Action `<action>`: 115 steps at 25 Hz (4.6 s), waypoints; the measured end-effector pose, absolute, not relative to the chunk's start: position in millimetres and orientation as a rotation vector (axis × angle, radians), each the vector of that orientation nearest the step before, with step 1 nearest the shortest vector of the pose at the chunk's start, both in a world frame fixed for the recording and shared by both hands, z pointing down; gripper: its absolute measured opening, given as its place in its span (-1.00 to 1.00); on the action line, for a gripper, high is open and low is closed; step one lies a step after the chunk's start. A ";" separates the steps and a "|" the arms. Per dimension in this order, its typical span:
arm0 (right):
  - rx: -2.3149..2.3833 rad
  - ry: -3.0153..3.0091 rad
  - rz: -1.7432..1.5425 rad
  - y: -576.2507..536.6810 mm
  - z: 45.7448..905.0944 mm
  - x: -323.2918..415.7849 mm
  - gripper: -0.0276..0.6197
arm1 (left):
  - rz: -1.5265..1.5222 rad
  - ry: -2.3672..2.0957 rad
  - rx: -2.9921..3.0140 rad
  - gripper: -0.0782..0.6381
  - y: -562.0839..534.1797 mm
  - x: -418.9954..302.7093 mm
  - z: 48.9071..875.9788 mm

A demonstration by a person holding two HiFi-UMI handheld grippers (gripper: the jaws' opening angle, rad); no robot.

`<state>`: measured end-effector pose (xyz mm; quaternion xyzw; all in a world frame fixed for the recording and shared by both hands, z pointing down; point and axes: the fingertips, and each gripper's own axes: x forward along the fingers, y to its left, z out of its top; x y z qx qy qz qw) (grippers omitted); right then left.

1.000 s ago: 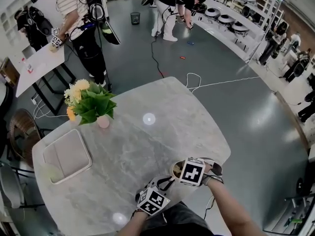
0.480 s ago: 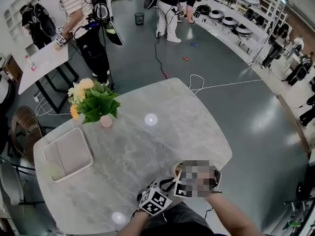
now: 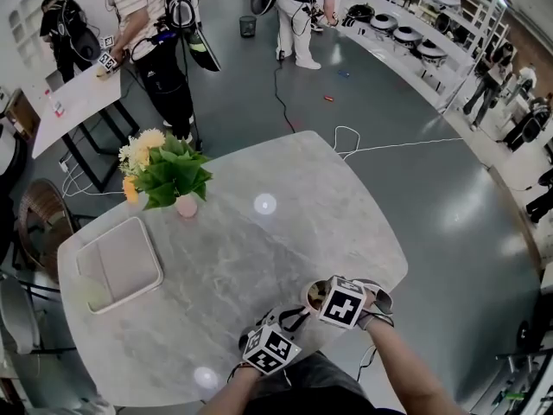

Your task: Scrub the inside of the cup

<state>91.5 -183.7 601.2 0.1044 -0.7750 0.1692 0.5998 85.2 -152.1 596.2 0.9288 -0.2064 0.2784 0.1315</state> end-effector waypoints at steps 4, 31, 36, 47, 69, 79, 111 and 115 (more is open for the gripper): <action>0.344 -1.874 0.437 -185.5 592.4 99.8 -0.73 | 0.811 -0.605 2.695 -0.61 -152.4 86.1 595.9; 0.127 -1.822 -0.146 -176.4 561.7 96.5 -0.73 | 0.842 -0.637 2.659 -0.61 -153.3 82.9 597.5; 0.119 -1.800 -0.055 -178.8 555.4 107.5 -0.73 | 0.843 -0.649 2.654 -0.61 -154.0 83.2 596.5; 0.175 -1.636 -0.508 -203.8 563.6 108.4 -0.73 | 0.837 -0.645 2.649 -0.61 -152.3 84.1 596.1; 0.200 -1.536 -0.240 -201.4 603.1 106.0 -0.73 | 0.832 -0.641 2.657 -0.61 -154.6 85.5 595.0; 0.183 -1.769 0.253 -188.9 583.2 93.9 -0.73 | 0.846 -0.652 2.645 -0.61 -155.4 84.0 595.6; 0.164 -1.702 -0.082 -203.6 554.2 114.7 -0.73 | 0.855 -0.658 2.641 -0.61 -153.8 81.8 597.0; 0.083 -1.744 -0.239 -191.7 562.2 100.7 -0.73 | 0.852 -0.658 2.639 -0.61 -154.1 81.6 597.8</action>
